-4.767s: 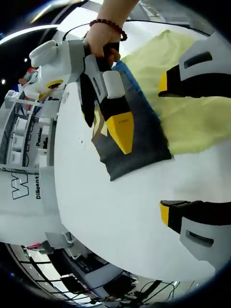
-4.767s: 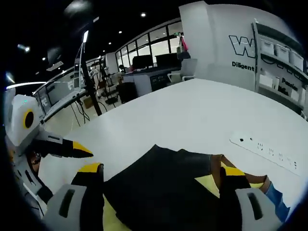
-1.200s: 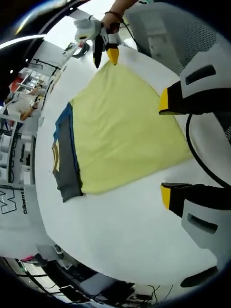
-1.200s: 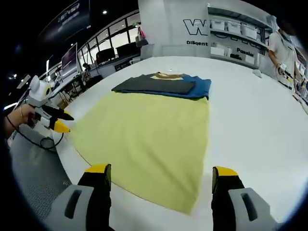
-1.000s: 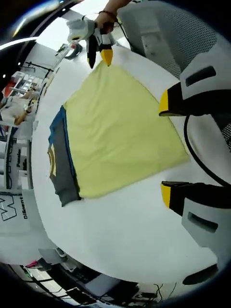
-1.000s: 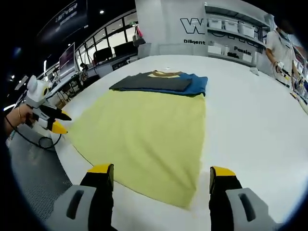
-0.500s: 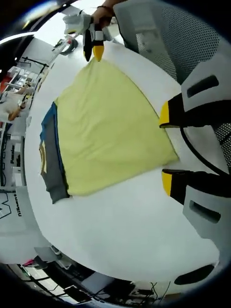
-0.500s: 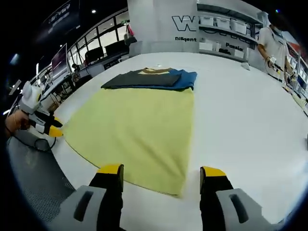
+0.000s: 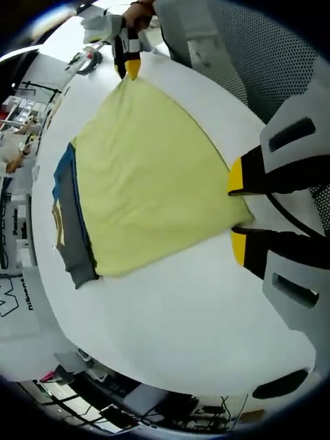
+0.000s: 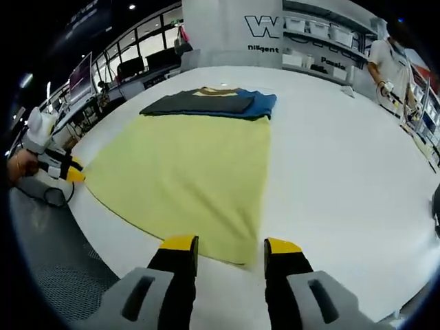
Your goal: Fold the garment on the visible template until the final outline fits inside the template.
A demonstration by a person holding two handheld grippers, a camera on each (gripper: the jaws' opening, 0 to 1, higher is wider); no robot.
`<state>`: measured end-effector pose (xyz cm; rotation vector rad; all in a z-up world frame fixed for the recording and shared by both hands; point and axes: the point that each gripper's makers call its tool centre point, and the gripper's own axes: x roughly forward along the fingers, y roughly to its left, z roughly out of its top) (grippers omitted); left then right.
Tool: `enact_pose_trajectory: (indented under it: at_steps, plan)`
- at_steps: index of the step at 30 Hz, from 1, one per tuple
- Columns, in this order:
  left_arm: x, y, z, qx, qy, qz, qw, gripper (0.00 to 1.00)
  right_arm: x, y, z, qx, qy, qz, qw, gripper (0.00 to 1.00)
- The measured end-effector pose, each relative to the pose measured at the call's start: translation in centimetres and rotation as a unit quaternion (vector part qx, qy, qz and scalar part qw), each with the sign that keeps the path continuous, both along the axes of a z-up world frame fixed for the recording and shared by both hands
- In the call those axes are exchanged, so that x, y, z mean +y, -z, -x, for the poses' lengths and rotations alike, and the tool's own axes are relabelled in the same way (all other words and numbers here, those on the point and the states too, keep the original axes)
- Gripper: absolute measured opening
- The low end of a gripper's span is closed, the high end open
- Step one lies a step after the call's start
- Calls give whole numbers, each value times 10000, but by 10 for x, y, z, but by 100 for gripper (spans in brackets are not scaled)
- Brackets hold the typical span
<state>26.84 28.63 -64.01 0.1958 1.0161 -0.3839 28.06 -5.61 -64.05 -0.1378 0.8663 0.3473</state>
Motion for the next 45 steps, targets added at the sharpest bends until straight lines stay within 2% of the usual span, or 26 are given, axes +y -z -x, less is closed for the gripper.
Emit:
enact_pose_trajectory:
  at_steps: [6,10,16,23,25,26,28,33,37,45]
  plan:
    - [-1,1,3,105,8,80,9999,9,-1,3,1,153,117,26,9998,18]
    - [-4,1,4,193,-69,190,9996,4,-9,2,-1,108,146,267,9995,0]
    - [-6,-8,1,202,-128,276,9993,3,-7,-4,-3,97,206,132,9997,0]
    - [-7,-27,-9,219,-234,442,9985,3,-2,-25,-10,-145,141,10,9998,0]
    - [-10,-36,-15,119,-274,602,9977,3,-2,-31,-14,-207,142,-18,9997,0]
    - [-11,-39,-17,176,-342,699,9968,3,-1,-36,-17,-260,145,-74,9995,0]
    - [-10,-44,-21,249,-453,737,9959,3,1,-46,-23,-391,175,-195,9989,0]
    - [-10,-56,-38,93,-482,855,9951,3,1,-60,-36,-553,185,-277,9979,0]
    - [-10,-62,-47,155,-712,1065,9916,3,2,-69,-43,-629,143,-343,9973,0]
    - [-6,-79,-69,71,-829,1123,9902,3,5,-90,-61,-821,32,-434,9957,0]
